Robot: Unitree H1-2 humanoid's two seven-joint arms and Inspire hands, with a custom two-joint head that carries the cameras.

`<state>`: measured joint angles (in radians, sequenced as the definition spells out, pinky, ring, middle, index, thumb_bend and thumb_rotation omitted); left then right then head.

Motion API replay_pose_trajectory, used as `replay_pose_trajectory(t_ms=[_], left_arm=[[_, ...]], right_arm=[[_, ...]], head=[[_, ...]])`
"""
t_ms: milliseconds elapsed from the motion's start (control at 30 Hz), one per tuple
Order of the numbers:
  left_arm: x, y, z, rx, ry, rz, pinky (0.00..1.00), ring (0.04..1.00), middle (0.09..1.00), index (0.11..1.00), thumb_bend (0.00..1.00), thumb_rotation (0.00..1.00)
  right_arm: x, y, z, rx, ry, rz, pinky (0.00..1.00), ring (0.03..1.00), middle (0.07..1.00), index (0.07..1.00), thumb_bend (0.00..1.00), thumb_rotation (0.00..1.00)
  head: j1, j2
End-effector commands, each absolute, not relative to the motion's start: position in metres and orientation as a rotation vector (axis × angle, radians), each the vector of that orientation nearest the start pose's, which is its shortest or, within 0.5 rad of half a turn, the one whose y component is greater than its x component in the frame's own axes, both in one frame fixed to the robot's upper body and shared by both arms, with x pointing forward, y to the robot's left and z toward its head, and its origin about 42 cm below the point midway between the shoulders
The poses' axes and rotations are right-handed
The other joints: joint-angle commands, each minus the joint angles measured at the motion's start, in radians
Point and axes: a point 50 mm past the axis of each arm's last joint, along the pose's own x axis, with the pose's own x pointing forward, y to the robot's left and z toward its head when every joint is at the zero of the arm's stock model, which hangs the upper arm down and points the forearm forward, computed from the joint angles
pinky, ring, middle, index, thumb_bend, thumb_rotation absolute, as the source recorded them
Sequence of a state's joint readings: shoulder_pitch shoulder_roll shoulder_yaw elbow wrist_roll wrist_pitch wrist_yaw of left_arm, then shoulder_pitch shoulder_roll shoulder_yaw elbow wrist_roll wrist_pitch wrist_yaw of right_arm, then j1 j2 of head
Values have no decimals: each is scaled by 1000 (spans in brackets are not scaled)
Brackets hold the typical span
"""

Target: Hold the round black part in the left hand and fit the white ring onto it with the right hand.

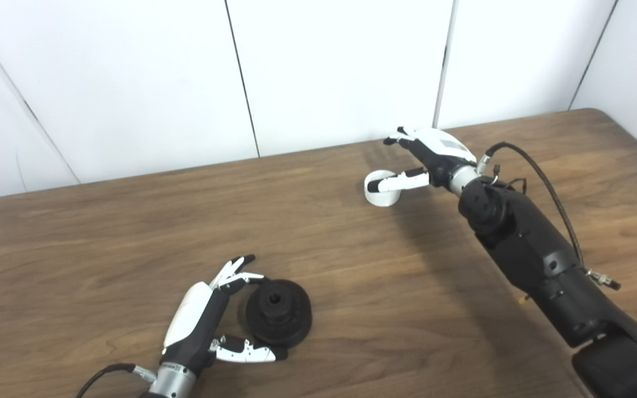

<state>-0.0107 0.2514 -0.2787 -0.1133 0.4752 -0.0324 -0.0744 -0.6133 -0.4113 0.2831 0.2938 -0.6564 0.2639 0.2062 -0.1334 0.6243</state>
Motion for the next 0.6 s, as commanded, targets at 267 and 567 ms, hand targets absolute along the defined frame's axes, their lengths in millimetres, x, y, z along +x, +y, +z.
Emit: replay_pose_trajectory(t_ms=[267, 567], left_arm=[[269, 208, 111, 746, -125, -382, 953, 985, 954, 604, 876, 174], [268, 209, 111, 746, -125, -381, 942, 983, 953, 603, 880, 169]], right_arm=[[462, -261, 233, -1193, -13, 174, 962, 1000, 1000, 846, 1000, 718], [460, -259, 222, -1212, 6, 193, 957, 1000, 1000, 850, 1000, 658]], head=[[1, 4], [5, 6]])
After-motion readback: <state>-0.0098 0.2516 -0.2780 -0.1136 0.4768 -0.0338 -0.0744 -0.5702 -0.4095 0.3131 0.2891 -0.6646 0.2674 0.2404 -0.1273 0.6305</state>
